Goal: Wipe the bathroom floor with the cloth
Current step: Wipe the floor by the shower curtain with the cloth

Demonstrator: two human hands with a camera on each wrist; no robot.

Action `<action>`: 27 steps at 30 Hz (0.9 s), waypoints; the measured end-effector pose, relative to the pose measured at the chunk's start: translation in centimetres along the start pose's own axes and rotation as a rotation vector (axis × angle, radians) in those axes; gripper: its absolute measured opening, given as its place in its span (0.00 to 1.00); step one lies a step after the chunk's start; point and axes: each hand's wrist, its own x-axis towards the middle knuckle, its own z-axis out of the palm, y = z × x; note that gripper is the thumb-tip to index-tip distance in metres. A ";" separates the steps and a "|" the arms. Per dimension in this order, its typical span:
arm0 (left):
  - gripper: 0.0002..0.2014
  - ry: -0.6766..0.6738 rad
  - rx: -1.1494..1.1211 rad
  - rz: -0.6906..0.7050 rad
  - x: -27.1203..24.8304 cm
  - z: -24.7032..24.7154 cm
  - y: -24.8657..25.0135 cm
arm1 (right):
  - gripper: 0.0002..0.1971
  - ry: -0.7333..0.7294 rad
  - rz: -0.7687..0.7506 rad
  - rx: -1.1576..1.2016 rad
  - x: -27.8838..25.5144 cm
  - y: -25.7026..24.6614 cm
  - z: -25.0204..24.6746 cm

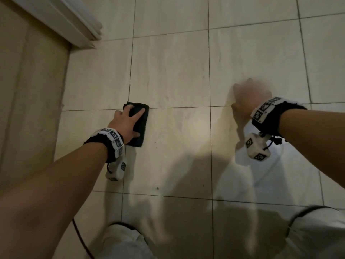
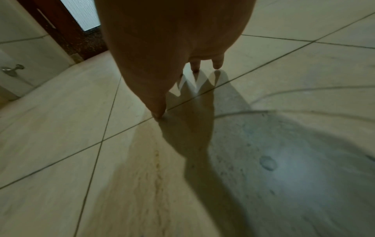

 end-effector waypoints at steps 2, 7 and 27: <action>0.47 0.012 -0.009 0.021 0.5 -0.5 2.6 | 0.32 -0.047 0.007 0.006 0.1 0.1 0.4; 0.46 0.032 -0.026 0.081 1.8 -2.2 10.3 | 0.35 -0.025 0.022 0.026 0.3 -0.4 1.2; 0.47 0.044 -0.057 0.017 4.6 -3.7 11.3 | 0.39 0.011 0.029 0.040 -0.1 -0.6 1.3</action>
